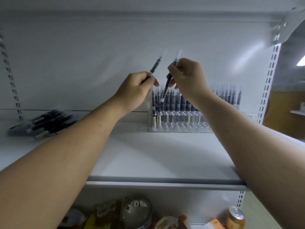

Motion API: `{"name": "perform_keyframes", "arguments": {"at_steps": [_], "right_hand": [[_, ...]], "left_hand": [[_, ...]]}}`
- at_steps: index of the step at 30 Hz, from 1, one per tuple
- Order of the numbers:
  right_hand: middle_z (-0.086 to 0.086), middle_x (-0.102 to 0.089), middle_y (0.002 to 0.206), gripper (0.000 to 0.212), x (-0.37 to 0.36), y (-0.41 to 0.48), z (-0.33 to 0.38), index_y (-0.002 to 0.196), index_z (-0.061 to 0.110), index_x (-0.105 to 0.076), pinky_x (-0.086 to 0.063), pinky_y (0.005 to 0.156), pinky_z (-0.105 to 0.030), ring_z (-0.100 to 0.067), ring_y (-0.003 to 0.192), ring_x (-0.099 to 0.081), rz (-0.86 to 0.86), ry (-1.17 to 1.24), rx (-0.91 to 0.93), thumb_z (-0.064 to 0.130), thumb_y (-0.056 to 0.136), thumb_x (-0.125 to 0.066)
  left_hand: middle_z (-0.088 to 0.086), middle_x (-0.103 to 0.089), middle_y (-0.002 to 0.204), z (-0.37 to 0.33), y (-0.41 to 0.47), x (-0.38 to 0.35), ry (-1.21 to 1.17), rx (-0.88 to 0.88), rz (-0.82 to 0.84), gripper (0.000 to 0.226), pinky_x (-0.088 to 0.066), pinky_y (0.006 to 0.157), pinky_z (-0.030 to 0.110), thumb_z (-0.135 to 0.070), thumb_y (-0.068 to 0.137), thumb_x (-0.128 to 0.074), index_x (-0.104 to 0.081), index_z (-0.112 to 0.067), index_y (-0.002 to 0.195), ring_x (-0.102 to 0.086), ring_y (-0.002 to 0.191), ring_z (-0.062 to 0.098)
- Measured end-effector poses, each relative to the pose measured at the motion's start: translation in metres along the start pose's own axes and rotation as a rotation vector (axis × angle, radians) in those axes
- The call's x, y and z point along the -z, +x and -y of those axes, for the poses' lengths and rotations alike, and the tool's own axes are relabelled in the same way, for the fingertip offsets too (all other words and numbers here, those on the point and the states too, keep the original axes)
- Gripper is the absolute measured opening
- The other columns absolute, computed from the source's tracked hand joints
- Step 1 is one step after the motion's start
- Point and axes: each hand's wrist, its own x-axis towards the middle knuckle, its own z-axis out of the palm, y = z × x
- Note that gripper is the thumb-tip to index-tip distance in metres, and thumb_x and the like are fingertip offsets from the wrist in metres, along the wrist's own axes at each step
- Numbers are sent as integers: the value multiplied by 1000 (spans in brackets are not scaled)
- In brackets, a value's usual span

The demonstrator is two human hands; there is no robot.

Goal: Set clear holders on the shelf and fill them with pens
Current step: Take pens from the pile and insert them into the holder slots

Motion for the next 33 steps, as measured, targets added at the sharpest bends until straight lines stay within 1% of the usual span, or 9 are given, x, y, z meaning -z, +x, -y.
{"name": "perform_keyframes", "arguments": {"at_steps": [3, 7, 11, 16, 20, 23, 26, 30, 33], "right_hand": [[1, -74, 74, 25, -5, -5, 0, 78, 16, -58, -55, 59, -33, -11, 58, -72, 107, -140, 38, 16, 103, -57], [4, -72, 69, 23, -5, -9, 0, 81, 16, -61, -61, 67, -47, -13, 60, -73, 171, -179, 31, 16, 104, -57], [-1, -74, 69, 22, -5, -11, 2, 82, 20, -61, -60, 66, -50, -32, 69, -75, 227, -230, -8, 21, 104, -59], [-2, -76, 66, 20, -7, -14, 4, 85, 10, -66, -60, 71, -55, -41, 77, -74, 379, -298, -92, 21, 101, -62], [3, -77, 66, 22, -8, -14, 2, 83, 10, -67, -61, 72, -45, -27, 76, -77, 468, -386, -128, 23, 100, -64], [5, -78, 69, 22, -7, -15, 0, 81, 9, -68, -51, 56, -27, -6, 62, -72, 516, -431, -133, 22, 99, -65], [4, -78, 70, 24, -5, -14, -2, 77, 9, -69, -49, 55, -21, -1, 61, -72, 525, -447, -119, 22, 97, -68], [2, -77, 70, 19, 0, -10, -4, 81, 21, -75, -64, 77, -43, -19, 73, -77, 440, -416, -67, 36, 93, -73], [3, -77, 79, 25, 5, -6, -6, 97, 21, -73, -64, 76, -47, -17, 72, -75, 292, -332, -8, 44, 90, -75]], "left_hand": [[-13, -45, 52, -1, -1, -1, -9, -22, 6, 29, -33, 47, 17, -22, 112, -44, -65, -14, 95, -40, 48, 6], [-12, -40, 55, 1, 0, 0, -22, -46, 19, 25, -30, 47, 20, -25, 113, -40, -60, -17, 101, -34, 50, 9], [-3, -37, 61, 1, 0, 1, -42, -38, 34, 21, -29, 47, 24, -20, 113, -38, -56, -9, 113, -31, 50, 11], [6, -43, 66, -2, -1, 2, -63, -27, 46, 20, -32, 45, 22, -13, 111, -38, -54, -2, 116, -36, 47, 8], [8, -43, 67, 1, 0, 2, -23, -40, 81, 18, -31, 46, 24, -10, 109, -39, -56, -4, 109, -34, 47, 10], [-4, -45, 65, 6, 1, 2, 33, -58, 102, 21, -32, 53, 27, -15, 109, -40, -59, -15, 100, -37, 52, 9], [-15, -45, 57, 9, 1, 1, 41, -73, 109, 22, -30, 55, 29, -20, 106, -41, -59, -22, 94, -38, 52, 5], [-10, -41, 61, 6, 0, 1, 31, -72, 117, 21, -27, 55, 34, -31, 100, -42, -59, -23, 91, -34, 56, 14], [-5, -41, 65, 4, -2, 1, 57, -79, 118, 22, -29, 57, 34, -32, 100, -43, -59, -24, 88, -35, 54, 9]]}}
